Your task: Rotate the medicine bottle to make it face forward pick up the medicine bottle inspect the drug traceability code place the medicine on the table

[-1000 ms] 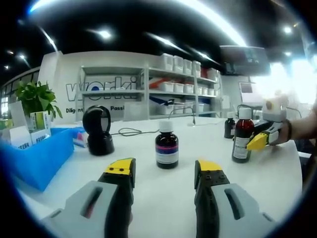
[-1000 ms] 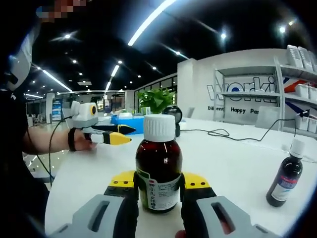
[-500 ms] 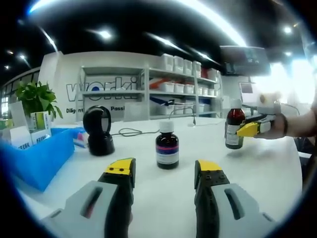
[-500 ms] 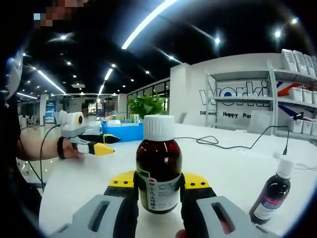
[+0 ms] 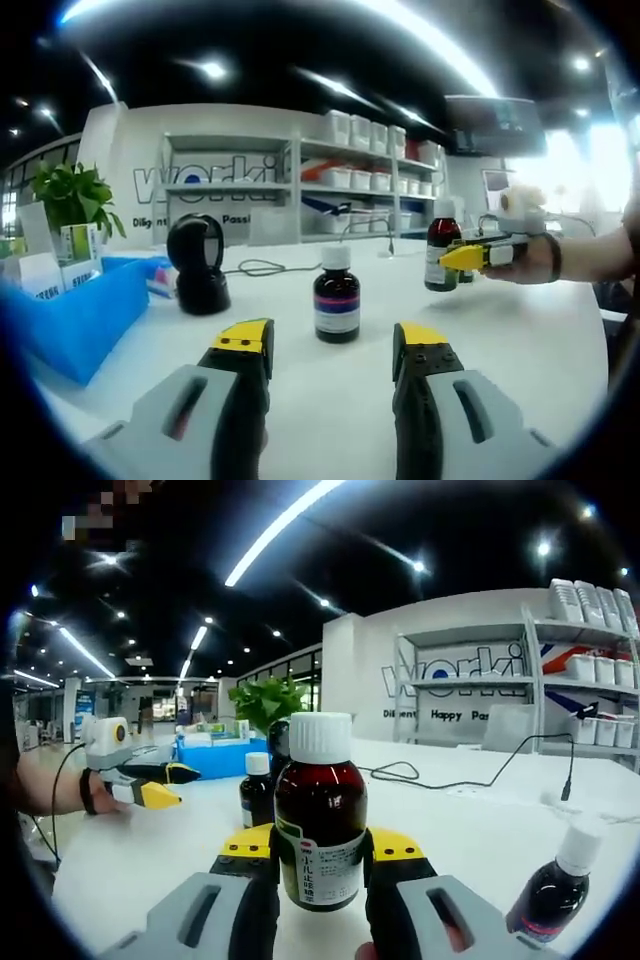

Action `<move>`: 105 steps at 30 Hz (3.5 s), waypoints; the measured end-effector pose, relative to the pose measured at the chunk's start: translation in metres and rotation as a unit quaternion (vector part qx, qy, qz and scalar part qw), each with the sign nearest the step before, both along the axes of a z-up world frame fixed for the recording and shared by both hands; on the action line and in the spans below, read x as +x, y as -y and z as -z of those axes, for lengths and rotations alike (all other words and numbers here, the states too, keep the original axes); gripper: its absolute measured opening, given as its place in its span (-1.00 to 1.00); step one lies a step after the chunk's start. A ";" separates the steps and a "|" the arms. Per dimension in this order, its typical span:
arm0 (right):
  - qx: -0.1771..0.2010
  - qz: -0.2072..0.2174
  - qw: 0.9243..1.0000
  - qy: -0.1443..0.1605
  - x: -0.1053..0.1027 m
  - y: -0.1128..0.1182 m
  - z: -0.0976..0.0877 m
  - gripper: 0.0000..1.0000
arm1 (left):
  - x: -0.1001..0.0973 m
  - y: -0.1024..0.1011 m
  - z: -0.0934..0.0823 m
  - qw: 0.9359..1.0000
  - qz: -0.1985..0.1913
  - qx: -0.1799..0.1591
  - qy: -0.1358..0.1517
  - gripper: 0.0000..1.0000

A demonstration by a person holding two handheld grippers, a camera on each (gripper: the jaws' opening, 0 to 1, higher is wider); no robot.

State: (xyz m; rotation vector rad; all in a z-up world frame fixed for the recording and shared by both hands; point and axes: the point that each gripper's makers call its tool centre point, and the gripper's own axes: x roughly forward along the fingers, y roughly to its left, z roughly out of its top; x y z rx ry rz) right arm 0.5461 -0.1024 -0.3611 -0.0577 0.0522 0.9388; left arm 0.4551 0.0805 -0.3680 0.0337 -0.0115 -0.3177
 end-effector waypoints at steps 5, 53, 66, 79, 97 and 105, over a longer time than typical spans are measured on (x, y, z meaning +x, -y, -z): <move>-0.013 0.011 1.000 0.005 0.013 0.000 0.009 -0.44 | 0.000 0.000 0.000 1.000 0.001 0.000 -0.001 -0.23; 0.016 -0.010 1.000 -0.008 -0.003 0.018 -0.011 -0.14 | 0.001 0.001 0.005 1.000 -0.003 0.010 -0.009 -0.24; -0.003 -0.021 0.999 0.034 -0.035 0.051 -0.033 -0.16 | 0.001 0.000 0.002 1.000 -0.003 0.004 -0.005 -0.24; -0.007 -0.014 0.999 0.033 -0.069 0.096 -0.018 -0.18 | 0.001 -0.001 0.003 1.000 -0.005 0.000 -0.006 -0.24; 0.027 0.004 0.999 0.043 -0.087 0.129 0.000 -0.23 | 0.002 -0.003 0.005 1.000 -0.011 0.002 -0.010 -0.24; 0.006 0.006 0.999 0.048 -0.087 0.126 0.005 -0.25 | 0.004 -0.018 -0.010 0.998 -0.013 -0.069 -0.005 -0.23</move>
